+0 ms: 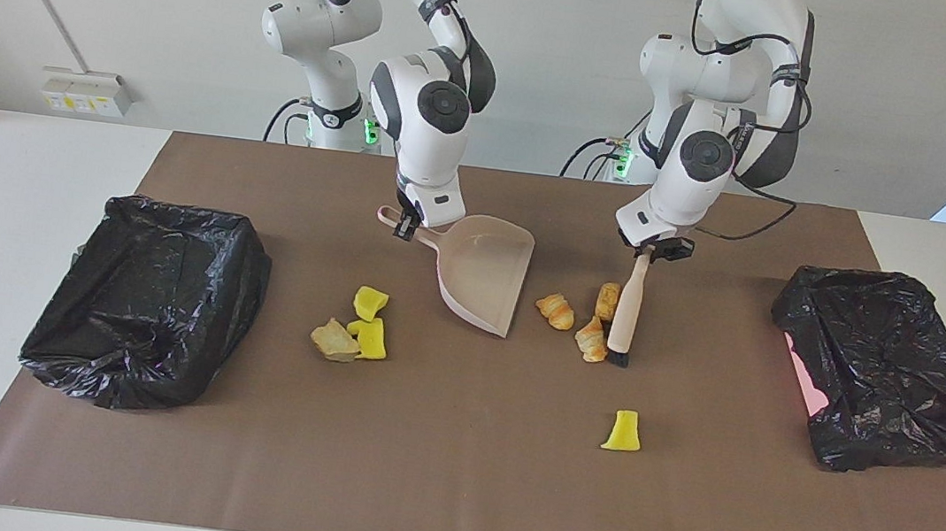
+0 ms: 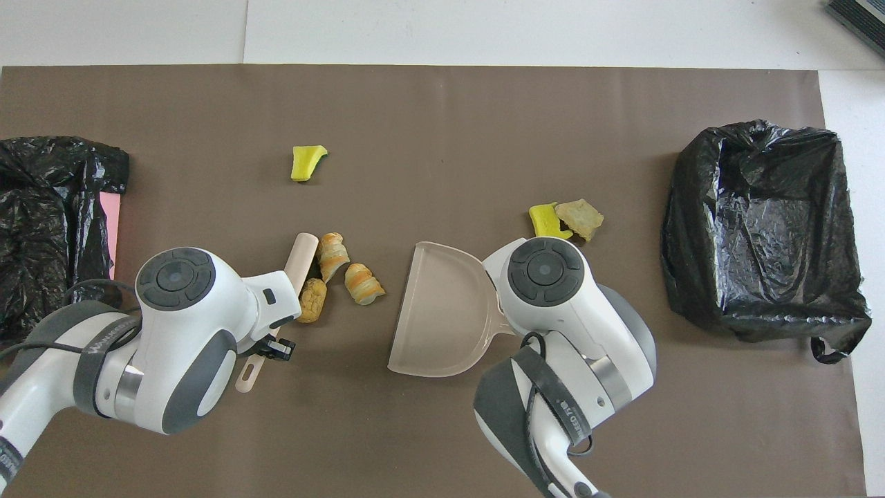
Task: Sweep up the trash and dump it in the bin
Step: 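Sweep the bread pieces into the dustpan with the left gripper's brush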
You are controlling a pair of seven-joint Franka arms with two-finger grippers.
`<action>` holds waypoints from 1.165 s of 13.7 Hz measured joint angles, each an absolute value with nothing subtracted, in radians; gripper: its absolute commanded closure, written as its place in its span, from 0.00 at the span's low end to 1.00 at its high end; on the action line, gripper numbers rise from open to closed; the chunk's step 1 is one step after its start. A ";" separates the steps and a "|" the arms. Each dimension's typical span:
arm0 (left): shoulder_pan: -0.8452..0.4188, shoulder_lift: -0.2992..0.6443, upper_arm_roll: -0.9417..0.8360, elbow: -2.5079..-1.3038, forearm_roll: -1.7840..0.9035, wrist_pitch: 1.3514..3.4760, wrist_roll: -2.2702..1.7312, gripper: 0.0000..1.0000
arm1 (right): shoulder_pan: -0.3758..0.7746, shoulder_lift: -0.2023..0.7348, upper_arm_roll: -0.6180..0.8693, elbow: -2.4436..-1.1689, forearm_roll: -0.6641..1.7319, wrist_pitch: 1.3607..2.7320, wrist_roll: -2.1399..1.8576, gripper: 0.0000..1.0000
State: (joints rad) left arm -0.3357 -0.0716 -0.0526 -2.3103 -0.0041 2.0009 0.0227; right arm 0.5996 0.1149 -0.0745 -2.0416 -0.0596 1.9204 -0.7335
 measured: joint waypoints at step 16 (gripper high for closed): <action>-0.603 -0.079 -0.043 -2.217 -0.190 1.959 0.107 1.00 | 0.654 0.126 -0.075 -2.095 -0.066 2.006 -0.599 1.00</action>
